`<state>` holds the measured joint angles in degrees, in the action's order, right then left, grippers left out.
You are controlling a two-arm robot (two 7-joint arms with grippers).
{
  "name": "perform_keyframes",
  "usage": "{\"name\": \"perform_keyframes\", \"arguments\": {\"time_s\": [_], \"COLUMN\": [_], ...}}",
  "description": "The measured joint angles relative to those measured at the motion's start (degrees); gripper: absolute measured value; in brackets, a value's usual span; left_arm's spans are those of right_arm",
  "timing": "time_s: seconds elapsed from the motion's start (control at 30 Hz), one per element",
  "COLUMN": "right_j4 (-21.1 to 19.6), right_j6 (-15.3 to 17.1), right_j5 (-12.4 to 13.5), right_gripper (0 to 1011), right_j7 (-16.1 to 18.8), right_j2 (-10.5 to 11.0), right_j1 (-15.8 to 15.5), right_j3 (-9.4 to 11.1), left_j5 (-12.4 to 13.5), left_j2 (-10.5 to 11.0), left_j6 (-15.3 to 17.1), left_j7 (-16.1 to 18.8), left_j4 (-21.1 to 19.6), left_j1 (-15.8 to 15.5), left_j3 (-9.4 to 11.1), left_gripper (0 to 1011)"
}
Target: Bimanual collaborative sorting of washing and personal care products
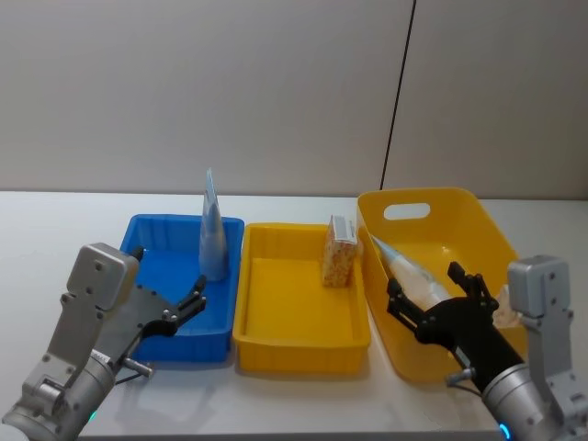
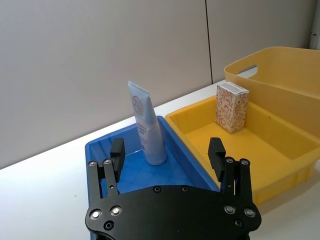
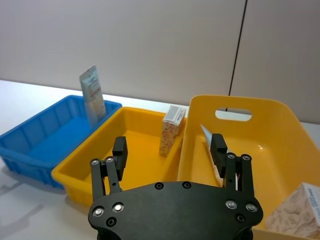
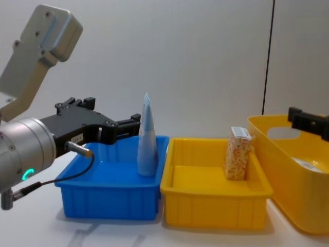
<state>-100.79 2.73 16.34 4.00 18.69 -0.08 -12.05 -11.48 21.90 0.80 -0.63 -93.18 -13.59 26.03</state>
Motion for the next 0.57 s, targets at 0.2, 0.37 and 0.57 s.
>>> {"name": "perform_keyframes", "arguments": {"time_s": [0.2,0.37,0.57], "right_j4": [-0.4,-0.4,-0.4], "right_j6": [-0.7,-0.8,-0.8], "right_j5": [0.2,0.2,0.2], "right_gripper": [1003,1004,1003], "right_j7": [-0.2,-0.2,-0.2], "right_j2": [0.6,0.6,0.7], "right_j1": [-0.7,-0.7,-0.8], "right_j3": [-0.9,-0.9,-0.9], "left_j5": [0.0,0.0,0.0], "left_j2": [0.0,0.0,0.0], "left_j6": [0.0,0.0,0.0], "left_j7": [0.0,0.0,0.0], "left_j4": [0.0,0.0,0.0], "left_j1": [0.0,0.0,0.0], "left_j3": [0.0,0.0,0.0], "left_gripper": [1001,1001,1001]}}
